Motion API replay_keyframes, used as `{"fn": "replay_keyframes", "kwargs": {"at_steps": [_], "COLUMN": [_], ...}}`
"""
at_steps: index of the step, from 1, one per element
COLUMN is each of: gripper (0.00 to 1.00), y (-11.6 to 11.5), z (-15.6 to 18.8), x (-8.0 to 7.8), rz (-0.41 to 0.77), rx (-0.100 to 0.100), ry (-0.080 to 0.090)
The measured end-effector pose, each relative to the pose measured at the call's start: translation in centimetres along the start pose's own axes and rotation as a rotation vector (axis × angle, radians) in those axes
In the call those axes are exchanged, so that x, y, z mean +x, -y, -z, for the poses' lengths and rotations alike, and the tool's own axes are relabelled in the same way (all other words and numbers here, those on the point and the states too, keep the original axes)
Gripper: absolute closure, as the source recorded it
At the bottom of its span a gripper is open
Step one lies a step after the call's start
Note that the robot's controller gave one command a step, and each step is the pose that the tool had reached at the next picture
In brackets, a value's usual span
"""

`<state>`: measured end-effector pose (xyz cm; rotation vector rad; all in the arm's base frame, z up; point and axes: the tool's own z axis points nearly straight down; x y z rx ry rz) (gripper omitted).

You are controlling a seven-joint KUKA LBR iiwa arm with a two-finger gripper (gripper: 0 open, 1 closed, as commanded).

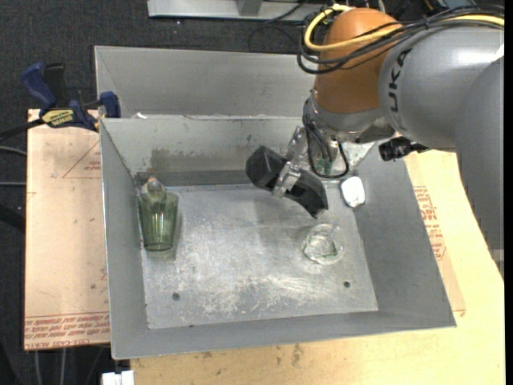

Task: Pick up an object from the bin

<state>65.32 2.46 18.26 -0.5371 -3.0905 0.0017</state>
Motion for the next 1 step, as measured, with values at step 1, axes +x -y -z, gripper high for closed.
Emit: {"fn": "replay_keyframes", "kwargs": {"at_steps": [1], "gripper": [1.0], "y": [0.58], "z": [4.42], "x": [0.32], "rz": [0.013], "rx": [0.001], "ry": [-0.002]}}
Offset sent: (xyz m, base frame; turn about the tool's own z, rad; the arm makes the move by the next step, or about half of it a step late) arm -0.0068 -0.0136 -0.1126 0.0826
